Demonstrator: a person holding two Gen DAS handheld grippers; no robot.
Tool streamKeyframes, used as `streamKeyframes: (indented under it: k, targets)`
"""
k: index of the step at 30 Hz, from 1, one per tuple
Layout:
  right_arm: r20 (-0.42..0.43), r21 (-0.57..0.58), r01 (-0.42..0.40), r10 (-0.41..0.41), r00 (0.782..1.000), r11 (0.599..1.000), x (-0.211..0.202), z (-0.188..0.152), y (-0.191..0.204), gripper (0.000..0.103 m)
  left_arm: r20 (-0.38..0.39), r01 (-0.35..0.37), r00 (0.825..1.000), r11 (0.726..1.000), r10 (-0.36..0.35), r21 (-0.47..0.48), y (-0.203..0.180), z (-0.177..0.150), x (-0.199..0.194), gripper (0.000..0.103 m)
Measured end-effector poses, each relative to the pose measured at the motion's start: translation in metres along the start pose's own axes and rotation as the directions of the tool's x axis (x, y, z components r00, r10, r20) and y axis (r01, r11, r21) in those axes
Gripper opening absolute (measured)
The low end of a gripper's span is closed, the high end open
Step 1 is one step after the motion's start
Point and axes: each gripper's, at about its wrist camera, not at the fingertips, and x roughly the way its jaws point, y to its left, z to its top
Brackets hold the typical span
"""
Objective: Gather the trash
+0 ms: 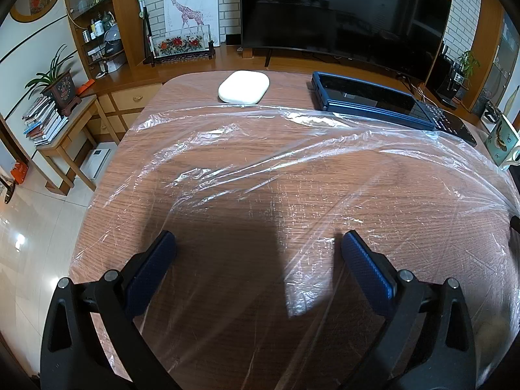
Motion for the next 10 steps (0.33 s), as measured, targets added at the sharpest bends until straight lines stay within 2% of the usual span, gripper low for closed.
streamKeyframes:
  k: [10]
  targets:
    - [0.0,0.0,0.0,0.0,1.0,1.0,-0.0001,0.0,0.0,0.099,0.0,0.0,1.0,1.0,0.0,0.0,0.0,-0.0003,-0.0004,0.102]
